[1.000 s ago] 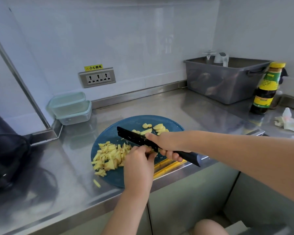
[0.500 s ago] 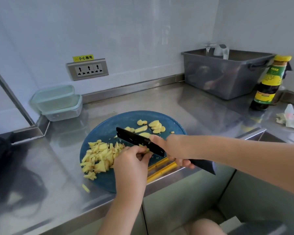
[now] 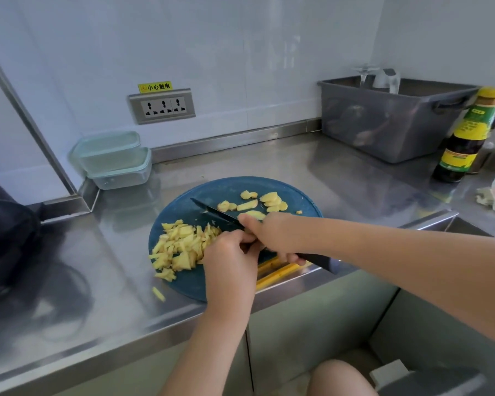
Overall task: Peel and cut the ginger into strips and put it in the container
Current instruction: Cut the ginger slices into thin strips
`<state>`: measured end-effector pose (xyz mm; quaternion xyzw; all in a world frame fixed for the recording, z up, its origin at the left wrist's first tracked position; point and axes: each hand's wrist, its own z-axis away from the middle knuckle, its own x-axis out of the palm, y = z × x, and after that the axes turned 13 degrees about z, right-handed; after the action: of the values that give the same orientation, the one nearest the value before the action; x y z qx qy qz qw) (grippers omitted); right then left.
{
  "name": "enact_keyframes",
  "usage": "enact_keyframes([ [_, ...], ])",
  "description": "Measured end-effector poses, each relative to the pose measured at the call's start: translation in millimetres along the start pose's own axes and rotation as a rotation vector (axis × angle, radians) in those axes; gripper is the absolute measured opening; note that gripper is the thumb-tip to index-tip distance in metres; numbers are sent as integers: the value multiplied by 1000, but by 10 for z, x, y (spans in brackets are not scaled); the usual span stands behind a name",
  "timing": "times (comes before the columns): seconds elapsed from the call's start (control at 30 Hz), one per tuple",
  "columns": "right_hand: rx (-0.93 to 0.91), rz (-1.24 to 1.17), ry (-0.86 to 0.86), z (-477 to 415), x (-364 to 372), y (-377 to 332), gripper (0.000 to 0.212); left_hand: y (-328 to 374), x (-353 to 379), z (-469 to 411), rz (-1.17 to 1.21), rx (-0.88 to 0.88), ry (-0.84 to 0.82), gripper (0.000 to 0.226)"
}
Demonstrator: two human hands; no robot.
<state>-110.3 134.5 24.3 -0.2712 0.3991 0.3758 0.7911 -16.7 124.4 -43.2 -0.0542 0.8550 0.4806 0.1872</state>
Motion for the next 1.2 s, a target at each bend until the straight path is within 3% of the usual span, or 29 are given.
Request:
enact_keyframes([
  [0.13,-89,-299,-141,-92,-108,242,65,-27,9,12,19,13,0,6],
  [0.37,-227,-505,-218,-23,-191,608,66,-59,25,32,42,44,29,12],
  [1.2,-353,-452,-216,-6,-60,798,66,-101,43,17,114,-23,44,12],
])
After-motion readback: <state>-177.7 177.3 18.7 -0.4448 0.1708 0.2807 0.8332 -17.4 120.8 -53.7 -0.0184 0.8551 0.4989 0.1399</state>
